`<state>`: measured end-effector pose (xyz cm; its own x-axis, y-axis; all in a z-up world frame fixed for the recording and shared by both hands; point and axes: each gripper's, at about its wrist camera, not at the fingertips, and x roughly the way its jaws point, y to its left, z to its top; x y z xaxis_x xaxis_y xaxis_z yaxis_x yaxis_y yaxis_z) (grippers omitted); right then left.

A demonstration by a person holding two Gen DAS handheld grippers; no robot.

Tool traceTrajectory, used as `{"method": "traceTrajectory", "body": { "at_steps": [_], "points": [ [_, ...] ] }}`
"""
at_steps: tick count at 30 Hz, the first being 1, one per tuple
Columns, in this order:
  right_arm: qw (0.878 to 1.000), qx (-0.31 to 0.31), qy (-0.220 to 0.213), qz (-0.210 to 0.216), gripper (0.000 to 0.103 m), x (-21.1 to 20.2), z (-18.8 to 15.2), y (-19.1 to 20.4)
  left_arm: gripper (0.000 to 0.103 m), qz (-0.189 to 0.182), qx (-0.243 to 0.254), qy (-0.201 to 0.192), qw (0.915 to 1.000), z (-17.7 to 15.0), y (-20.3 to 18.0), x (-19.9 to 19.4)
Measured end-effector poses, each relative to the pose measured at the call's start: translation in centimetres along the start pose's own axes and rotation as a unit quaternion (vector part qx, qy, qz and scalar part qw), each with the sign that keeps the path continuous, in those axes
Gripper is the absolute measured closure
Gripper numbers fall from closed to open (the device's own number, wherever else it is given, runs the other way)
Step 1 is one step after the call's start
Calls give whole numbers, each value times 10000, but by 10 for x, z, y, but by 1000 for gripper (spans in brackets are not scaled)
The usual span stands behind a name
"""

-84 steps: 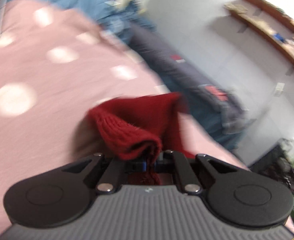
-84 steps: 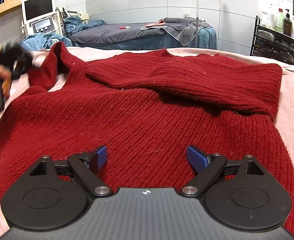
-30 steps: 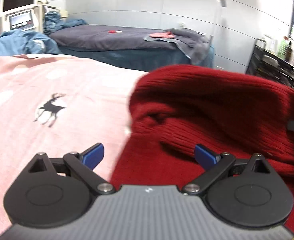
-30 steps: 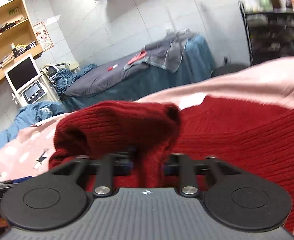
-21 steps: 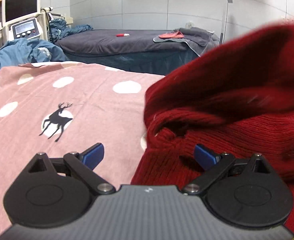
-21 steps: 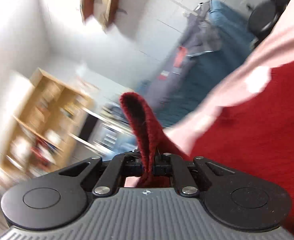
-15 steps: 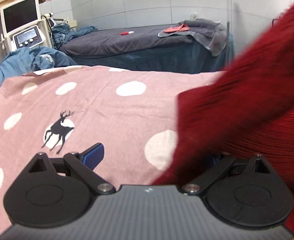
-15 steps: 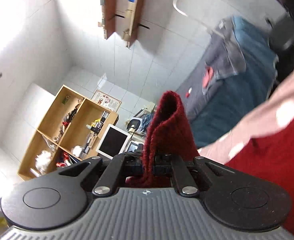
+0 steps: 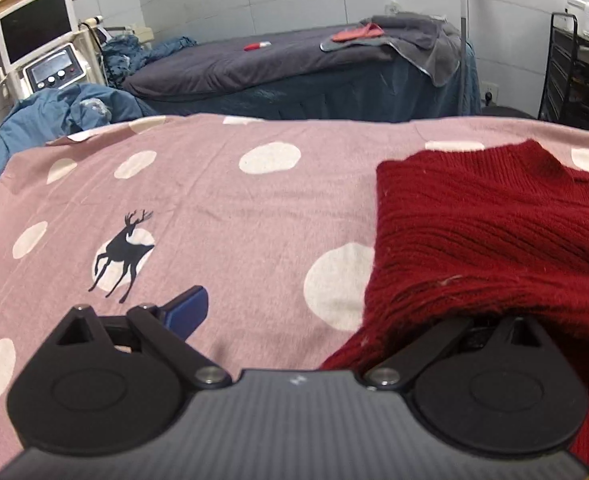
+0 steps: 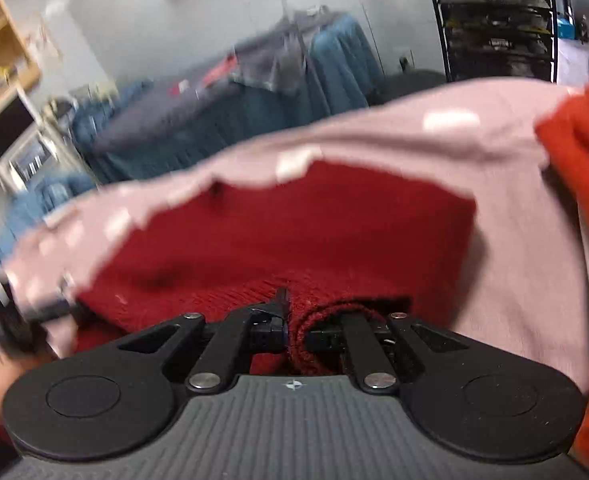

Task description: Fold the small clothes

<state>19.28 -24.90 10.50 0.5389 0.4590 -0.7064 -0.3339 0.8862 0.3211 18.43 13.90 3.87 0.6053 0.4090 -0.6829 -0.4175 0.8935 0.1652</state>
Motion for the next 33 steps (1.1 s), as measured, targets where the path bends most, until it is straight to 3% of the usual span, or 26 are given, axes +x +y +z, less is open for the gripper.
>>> {"method": "traceTrajectory", "body": {
  "at_steps": [2, 8, 11, 13, 15, 18, 22, 26, 33],
  "points": [
    [9998, -174, -19, -110, 91, 2, -12, -1, 1, -59, 35, 110, 9999, -3, 3, 0],
    [9990, -325, -184, -247, 89, -6, -7, -2, 1, -12, 151, 235, 9996, -18, 13, -19],
    [9981, -427, -247, -378, 73, -7, -6, 2, 1, -12, -150, -26, 9999, -21, 22, -46],
    [9966, -513, -404, -512, 66, -13, -11, 7, 1, -316, -330, -245, 9987, -17, 22, -64],
    [9937, -605, -650, -689, 64, -20, -15, 15, 3, -697, -201, -392, 9966, -9, 11, -77],
    [9887, -651, -915, -991, 35, -30, -15, 26, 9, -1145, 35, -436, 9925, 3, -17, -82],
    [9804, -804, -1220, -1318, 16, -43, -12, 39, 12, -1420, 376, -286, 9887, 9, -58, -74],
    [9781, -1262, -1427, -834, 14, -47, -13, 55, 10, -1458, 566, -173, 9876, 7, -83, -65],
    [9813, -1560, -967, -585, 14, -4, -8, 61, 2, -1403, 796, -49, 9869, 4, -97, -49]
  ]
}}
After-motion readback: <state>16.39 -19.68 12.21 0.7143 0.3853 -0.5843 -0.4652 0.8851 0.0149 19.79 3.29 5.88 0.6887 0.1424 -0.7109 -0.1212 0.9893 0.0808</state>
